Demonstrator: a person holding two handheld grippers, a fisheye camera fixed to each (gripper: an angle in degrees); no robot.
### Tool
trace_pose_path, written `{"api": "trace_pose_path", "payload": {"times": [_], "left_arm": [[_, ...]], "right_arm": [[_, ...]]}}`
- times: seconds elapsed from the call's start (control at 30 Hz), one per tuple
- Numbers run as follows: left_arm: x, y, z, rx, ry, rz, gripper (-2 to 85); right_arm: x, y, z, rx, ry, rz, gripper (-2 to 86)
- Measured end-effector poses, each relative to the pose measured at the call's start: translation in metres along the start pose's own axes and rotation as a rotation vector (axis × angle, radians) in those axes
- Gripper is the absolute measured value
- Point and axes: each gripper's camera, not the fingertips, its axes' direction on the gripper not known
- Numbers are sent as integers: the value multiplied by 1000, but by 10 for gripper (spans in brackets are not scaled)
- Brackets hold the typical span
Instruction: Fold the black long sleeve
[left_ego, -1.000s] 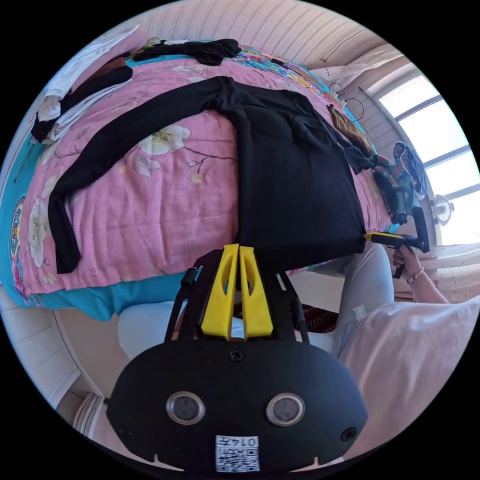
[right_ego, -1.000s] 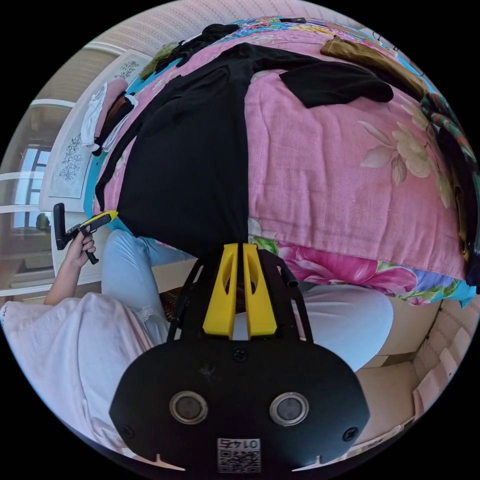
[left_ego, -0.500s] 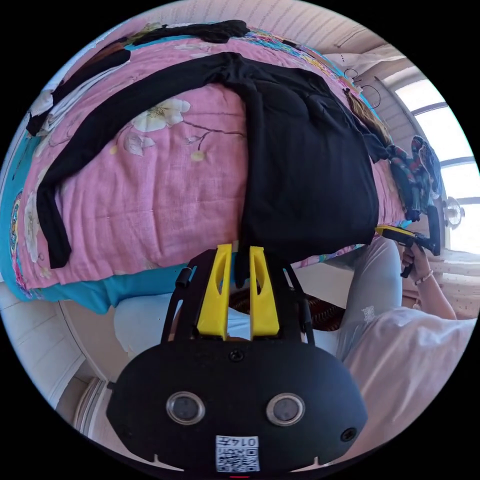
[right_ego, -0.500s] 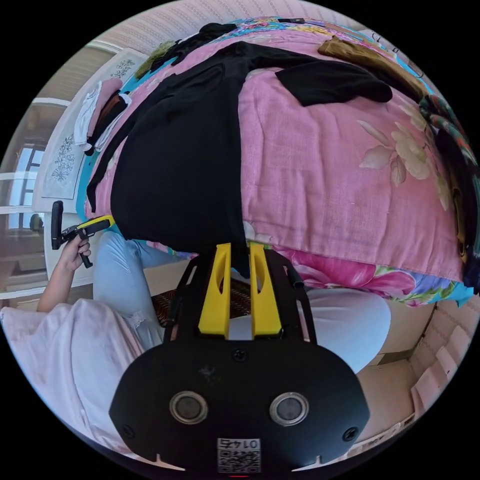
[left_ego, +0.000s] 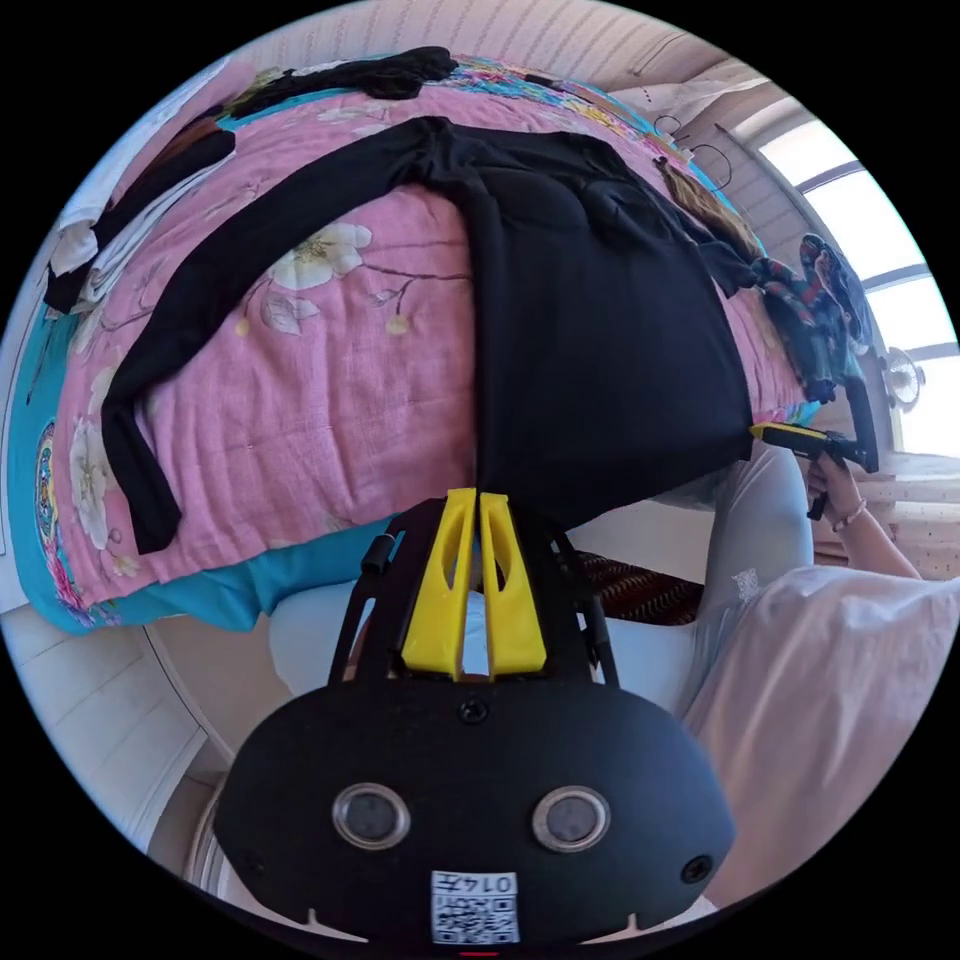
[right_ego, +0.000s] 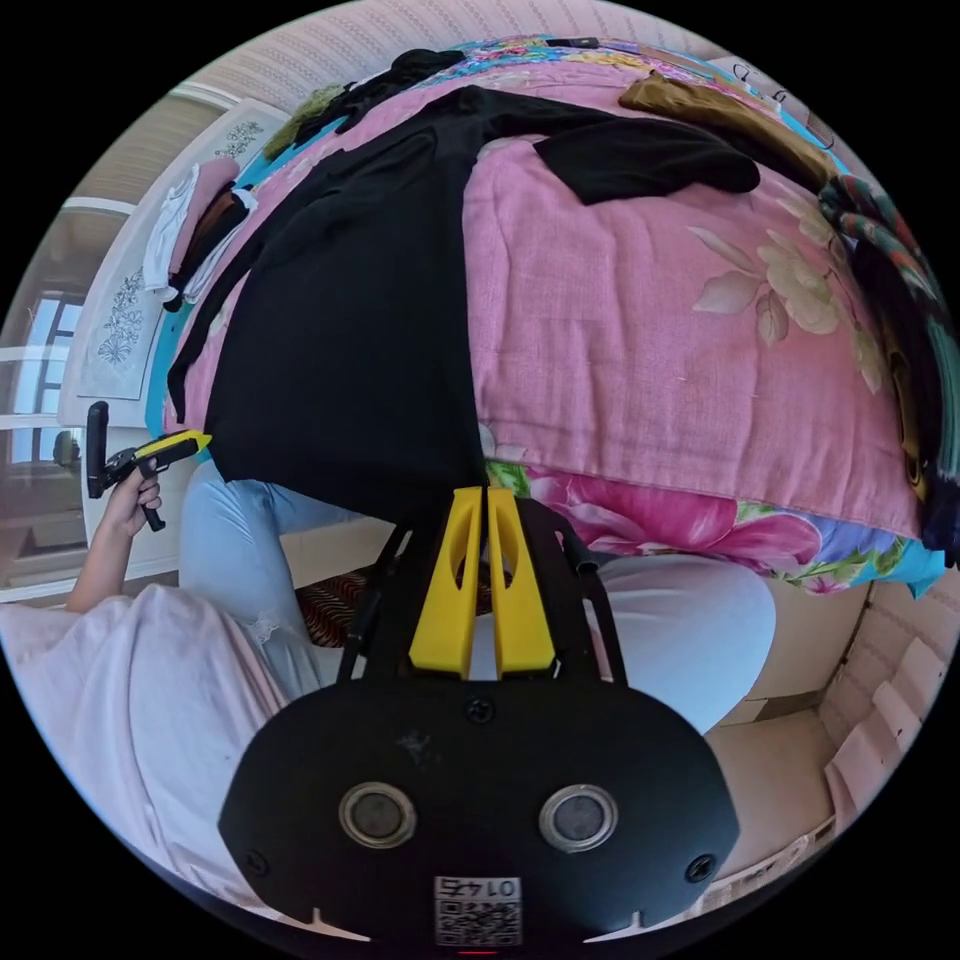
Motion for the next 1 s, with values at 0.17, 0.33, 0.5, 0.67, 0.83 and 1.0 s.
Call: {"api": "trace_pose_path", "payload": {"times": [0.17,0.33,0.5,0.67,0.83,1.0], "left_arm": [[-24,17,2,40,93,-150,-9],[-33,58,-23,86,32,-141,-9],[-64,116,-52,244,104,-222,-8],[-114,180,-76,414,122,-340,-1],[-170,218,-95,520,111,-433,22],[-223,234,-108,587,119,-520,40]], "right_arm": [[-29,-19,21,-24,32,53,4],[-58,-20,23,7,93,34,6],[-86,-22,19,54,96,37,8],[-167,-49,18,133,58,-171,11],[-280,-89,42,146,-59,-457,18],[-402,-126,84,86,-167,-679,35]]}}
